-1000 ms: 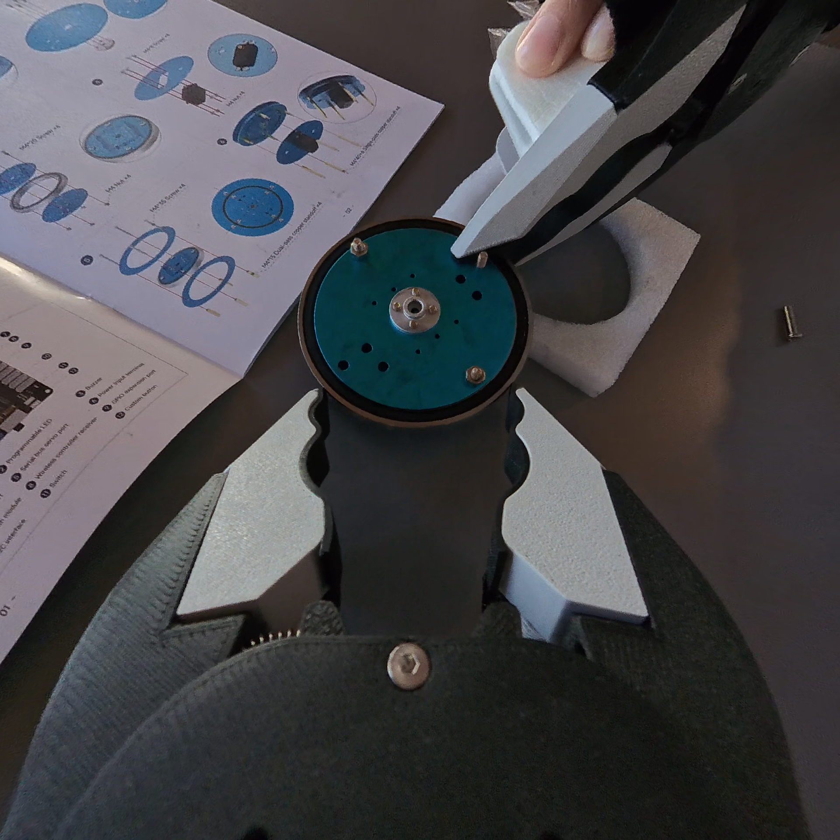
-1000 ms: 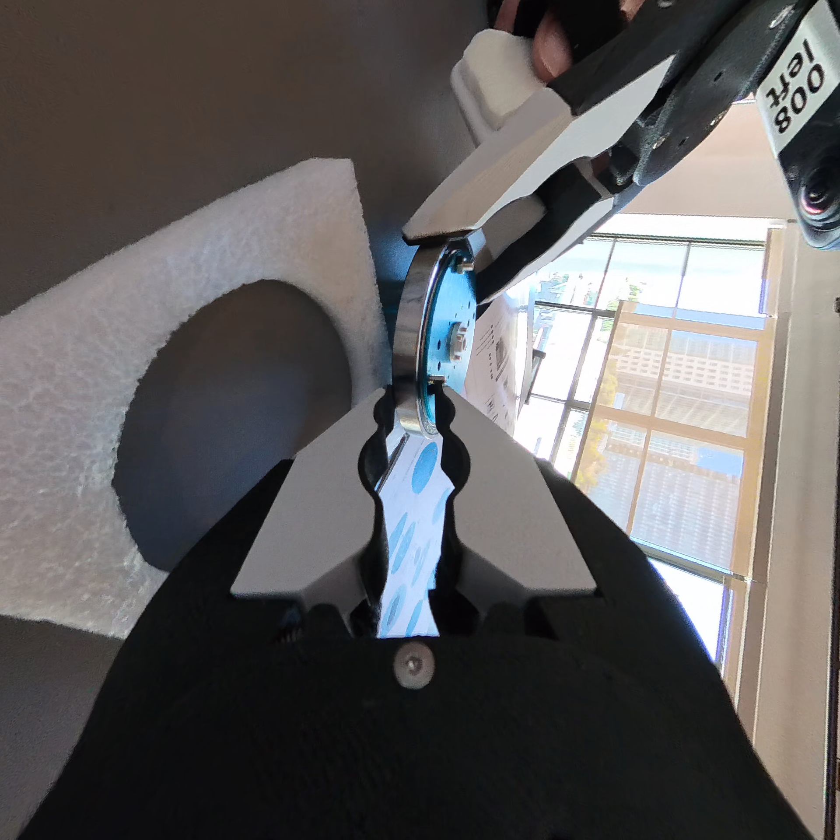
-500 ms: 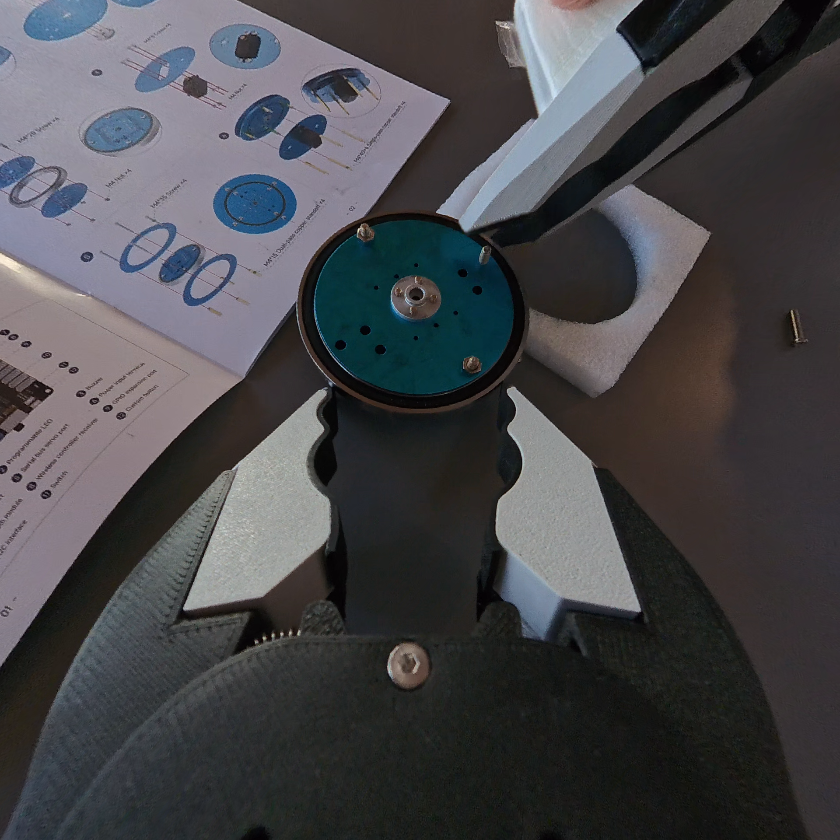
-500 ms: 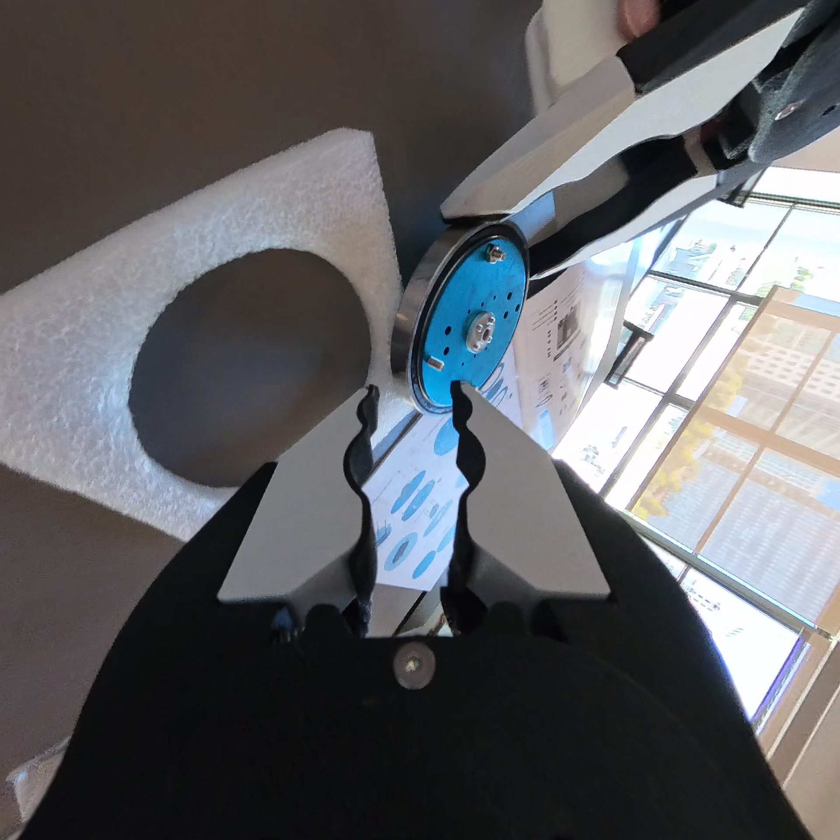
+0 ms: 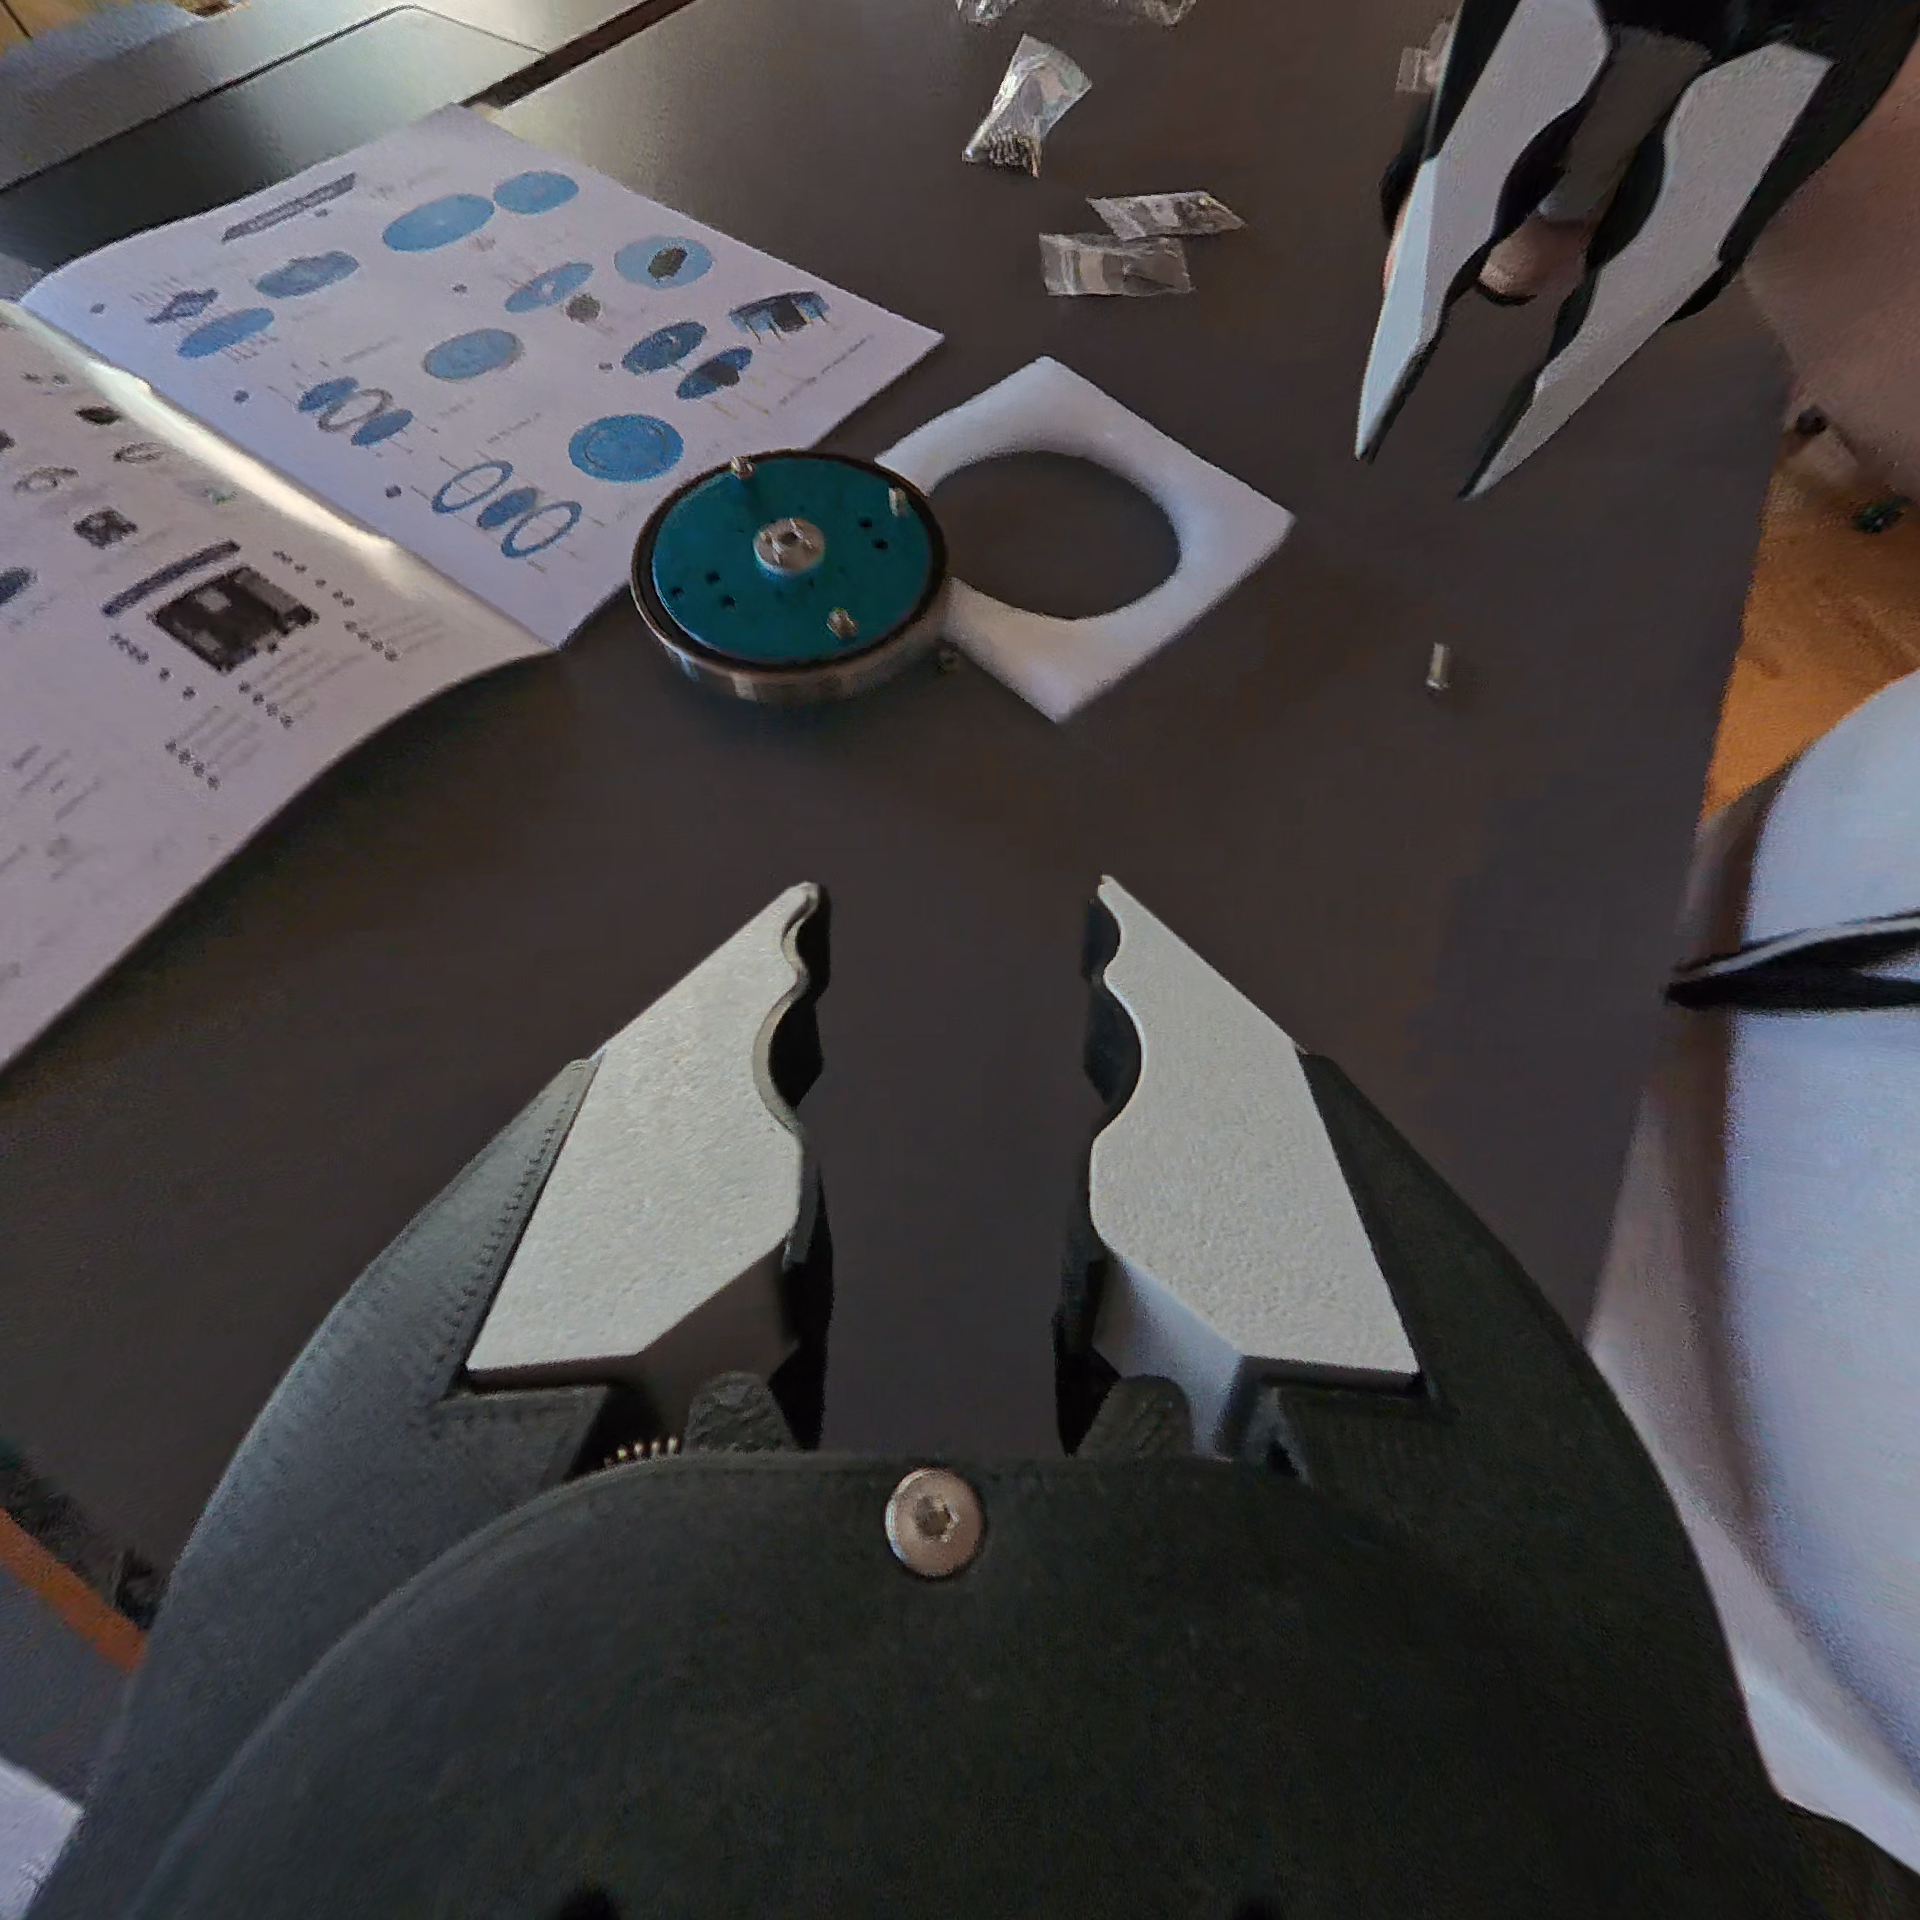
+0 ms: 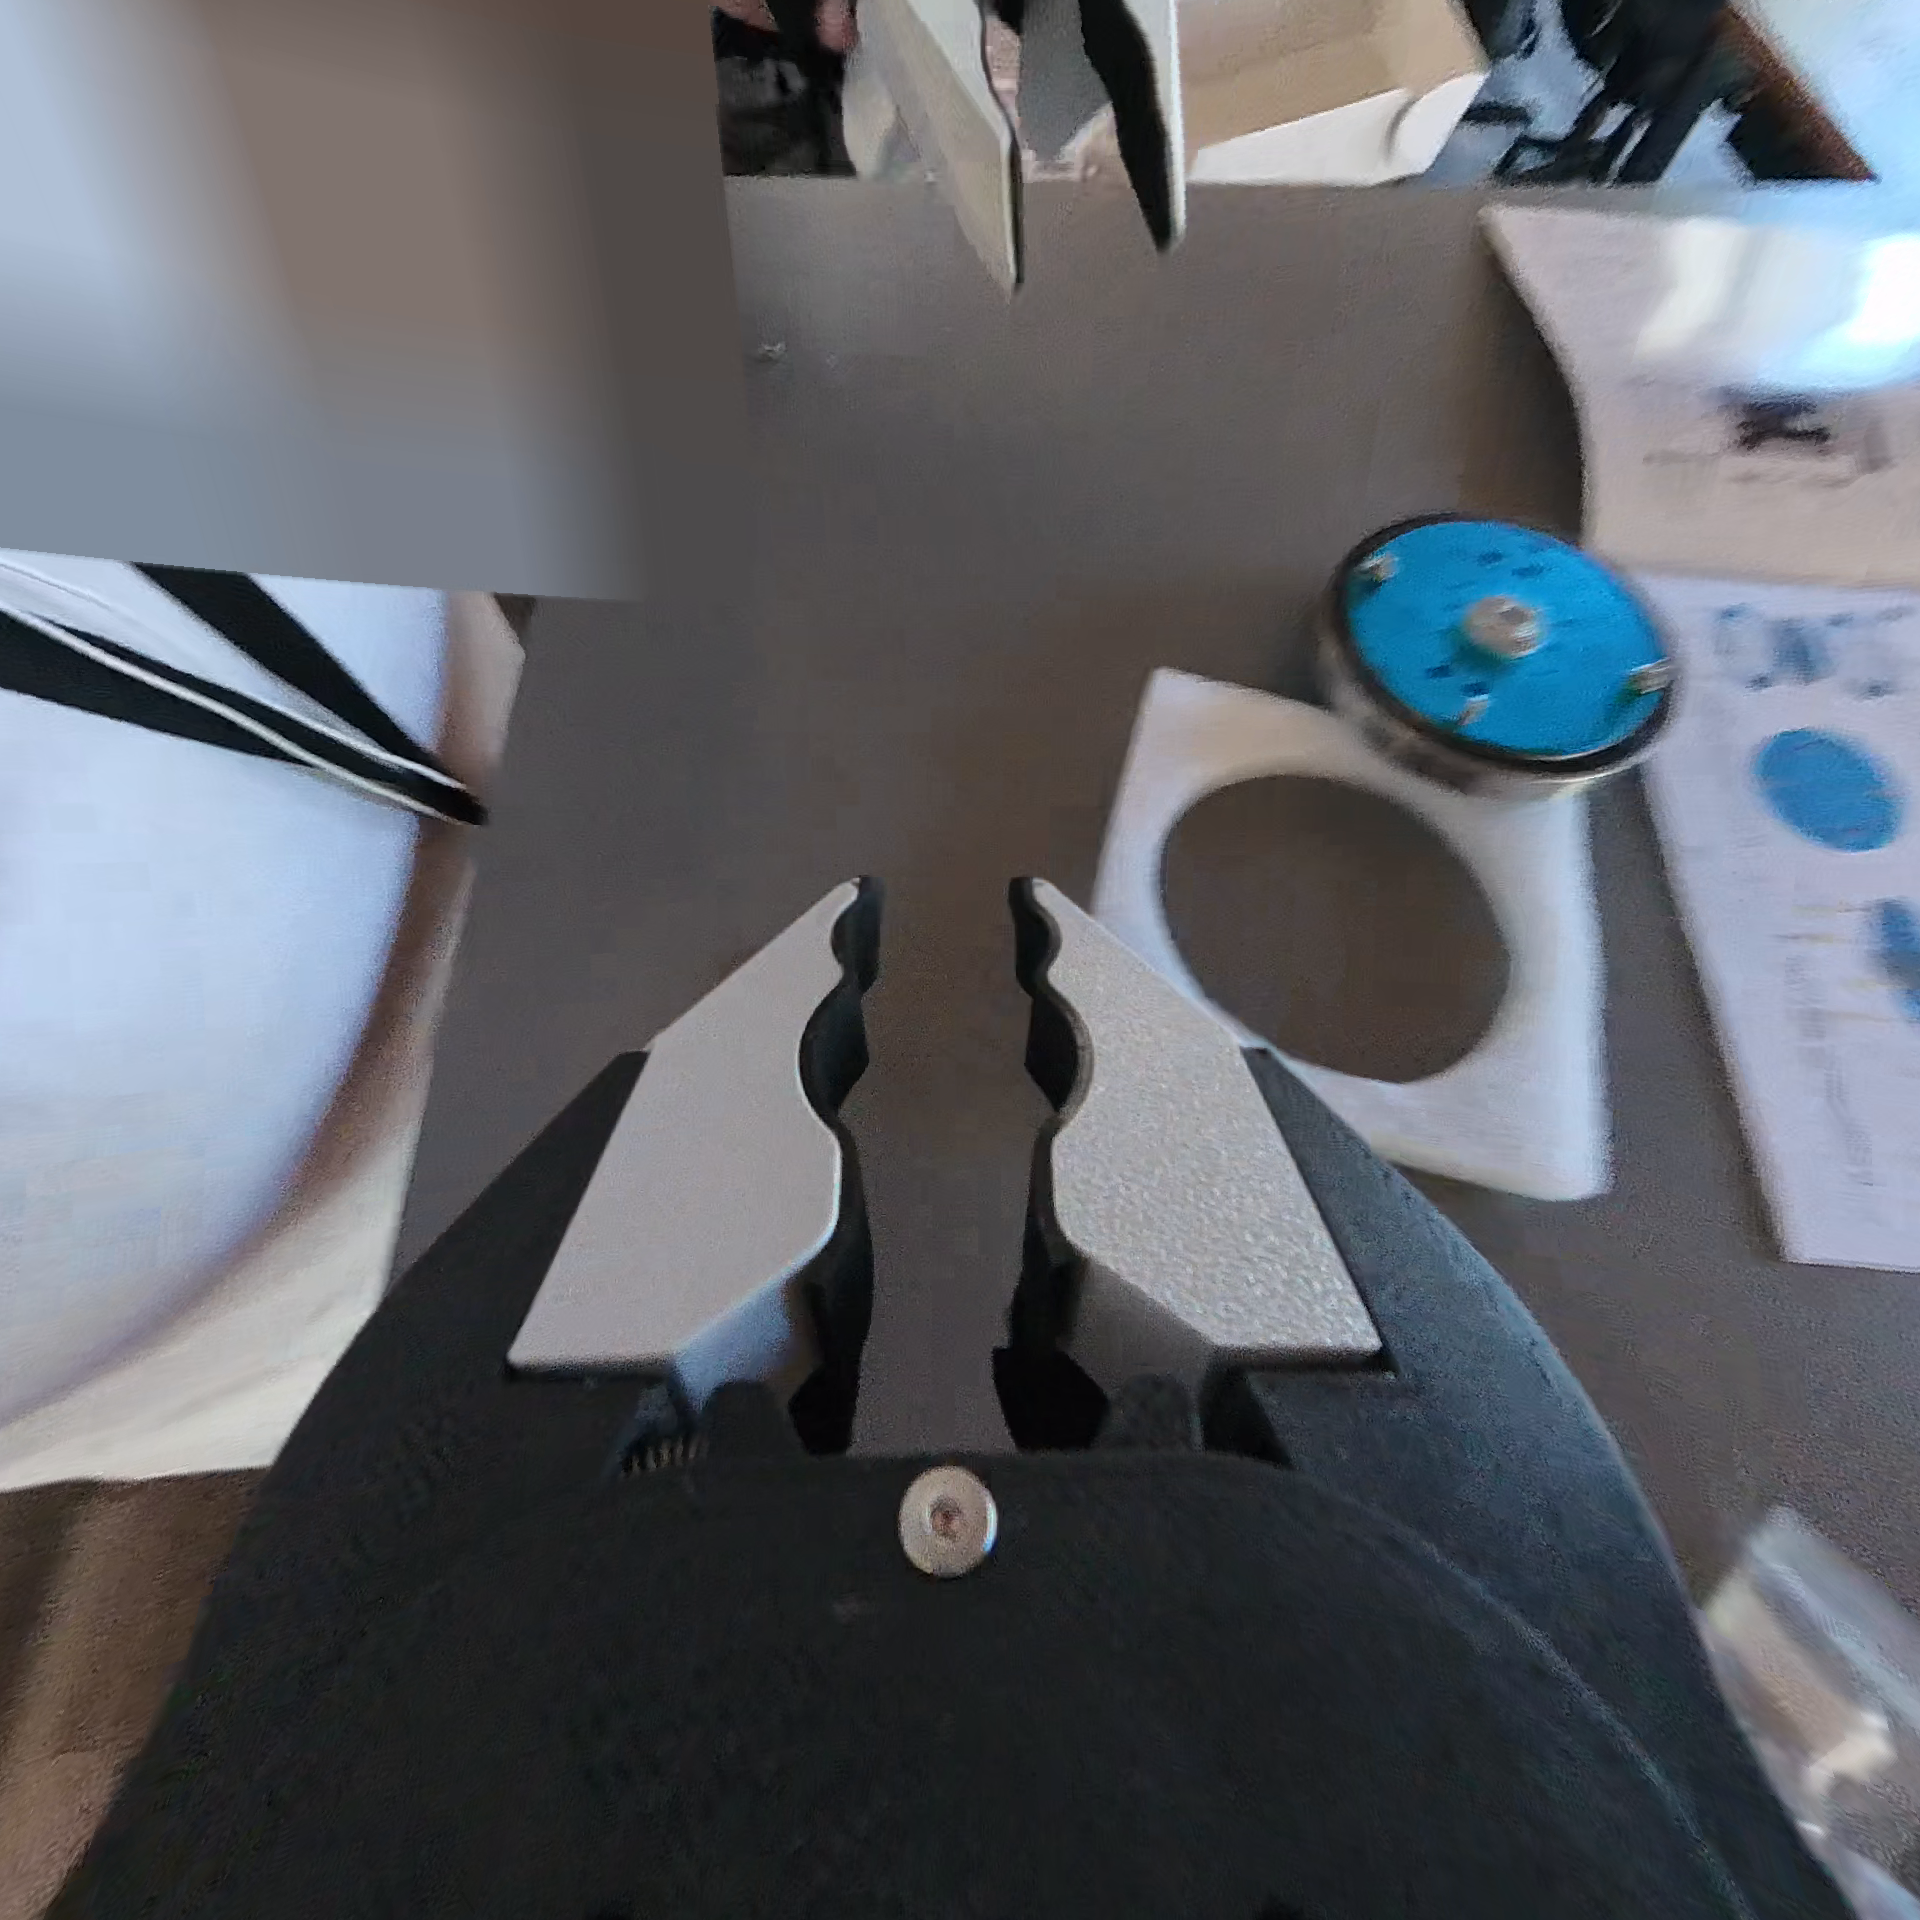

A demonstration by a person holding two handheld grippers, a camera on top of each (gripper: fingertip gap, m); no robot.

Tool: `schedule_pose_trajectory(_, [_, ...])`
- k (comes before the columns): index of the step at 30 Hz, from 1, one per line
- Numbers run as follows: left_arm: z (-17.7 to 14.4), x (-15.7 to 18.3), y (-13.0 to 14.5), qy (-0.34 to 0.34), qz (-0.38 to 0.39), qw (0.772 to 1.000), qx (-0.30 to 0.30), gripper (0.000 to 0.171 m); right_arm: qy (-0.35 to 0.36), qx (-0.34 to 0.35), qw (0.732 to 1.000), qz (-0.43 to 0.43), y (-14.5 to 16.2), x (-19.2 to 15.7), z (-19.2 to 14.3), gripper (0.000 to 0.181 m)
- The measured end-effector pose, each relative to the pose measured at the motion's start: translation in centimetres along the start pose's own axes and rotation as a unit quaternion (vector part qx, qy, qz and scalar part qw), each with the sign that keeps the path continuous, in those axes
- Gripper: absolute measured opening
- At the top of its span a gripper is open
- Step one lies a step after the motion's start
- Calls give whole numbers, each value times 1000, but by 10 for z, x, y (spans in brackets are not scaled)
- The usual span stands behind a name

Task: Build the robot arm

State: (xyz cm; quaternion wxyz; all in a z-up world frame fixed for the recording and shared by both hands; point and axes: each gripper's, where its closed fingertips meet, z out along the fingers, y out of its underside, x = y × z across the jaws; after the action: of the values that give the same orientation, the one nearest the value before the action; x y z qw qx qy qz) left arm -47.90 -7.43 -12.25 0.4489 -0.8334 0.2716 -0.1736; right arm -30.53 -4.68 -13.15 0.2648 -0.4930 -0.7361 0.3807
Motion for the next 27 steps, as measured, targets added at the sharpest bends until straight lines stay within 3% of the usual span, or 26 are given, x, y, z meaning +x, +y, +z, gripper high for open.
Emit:
schedule_pose_trajectory(6, [-66,35,52,-26,-53,998,10,18,20,19,1000,-6,-7,-29,15,25])
schedule_pose_trajectory(9, [-75,39,86,-58,-43,997,-39,20,16,25,1000,-5,-24,-30,36,19])
schedule_pose_trajectory(11, [-80,45,89,-56,-47,997,-20,21,-23,19,999,-27,-49,-37,65,12])
schedule_pose_trajectory(15, [-101,57,89,-44,-68,996,40,29,-137,-81,976,-150,-95,-71,140,13])
schedule_pose_trajectory(17, [-118,58,93,-74,-63,993,69,33,-146,-134,956,-215,-108,-71,177,14])
schedule_pose_trajectory(19, [-139,59,96,-101,-76,987,103,35,-161,-196,945,-209,-111,-72,204,18])
schedule_pose_trajectory(22, [-173,69,103,-127,-105,975,150,37,-146,-280,938,-142,-102,-74,219,19])
schedule_pose_trajectory(27, [-211,85,118,-160,-123,959,200,37,-76,-308,935,-157,-94,-63,224,19])
